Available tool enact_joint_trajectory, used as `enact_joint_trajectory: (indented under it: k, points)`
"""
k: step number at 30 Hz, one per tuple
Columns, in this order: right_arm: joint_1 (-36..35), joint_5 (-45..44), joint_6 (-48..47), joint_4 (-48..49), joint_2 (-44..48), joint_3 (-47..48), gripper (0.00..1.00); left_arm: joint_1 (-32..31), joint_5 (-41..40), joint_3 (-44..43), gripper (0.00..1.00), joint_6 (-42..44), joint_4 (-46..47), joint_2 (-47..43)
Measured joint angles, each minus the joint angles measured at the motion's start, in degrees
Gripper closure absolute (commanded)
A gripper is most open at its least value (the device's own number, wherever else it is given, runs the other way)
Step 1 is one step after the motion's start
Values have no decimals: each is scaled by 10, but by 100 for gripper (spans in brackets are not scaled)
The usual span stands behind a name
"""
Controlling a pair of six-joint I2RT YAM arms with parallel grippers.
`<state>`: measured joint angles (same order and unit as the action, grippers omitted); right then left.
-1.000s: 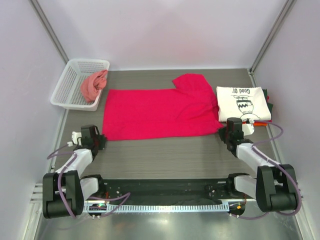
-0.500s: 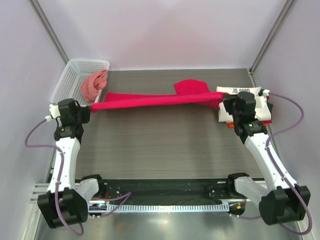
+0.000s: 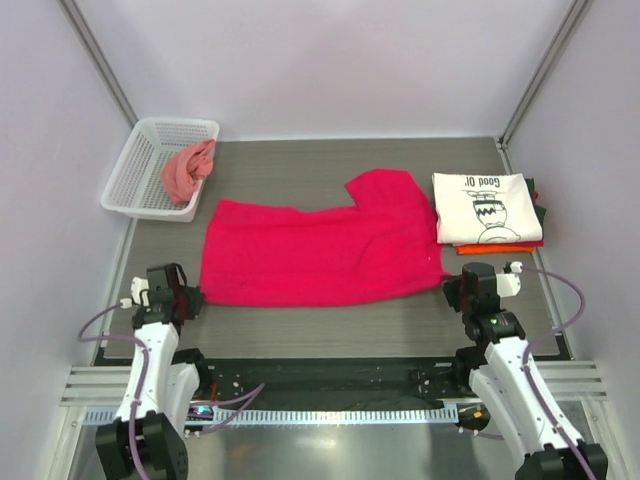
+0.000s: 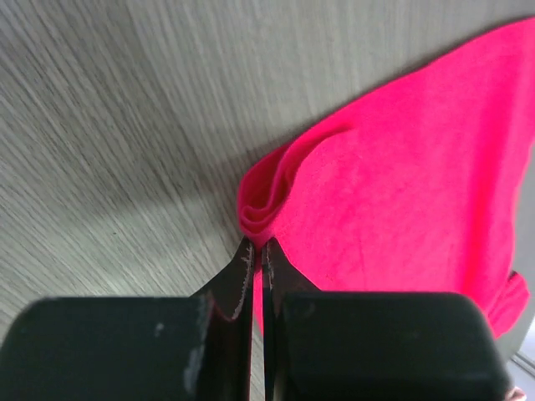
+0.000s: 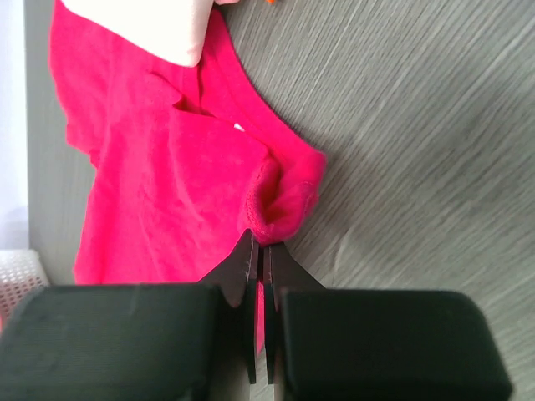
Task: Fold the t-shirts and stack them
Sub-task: Flatten the tshirt out
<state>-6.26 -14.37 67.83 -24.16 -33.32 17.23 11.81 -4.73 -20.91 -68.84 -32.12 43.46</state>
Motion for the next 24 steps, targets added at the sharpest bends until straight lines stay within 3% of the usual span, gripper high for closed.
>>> enact_joint_trajectory:
  k: [8, 14, 19, 24]
  points:
    - [0, 18, -2, -66, 106, -14, 98, 0, -18, 4, 100, 8, -42, -97]
    - [0, 14, 0, -76, 94, -17, 98, 0, -17, 4, 100, 3, -46, -94]
    - [0, -9, -2, -50, -86, 78, 99, 0, -10, -47, 100, -18, -30, 18]
    - [0, -25, -34, -25, -333, 393, 99, 1, -5, -303, 100, -40, -50, 210]
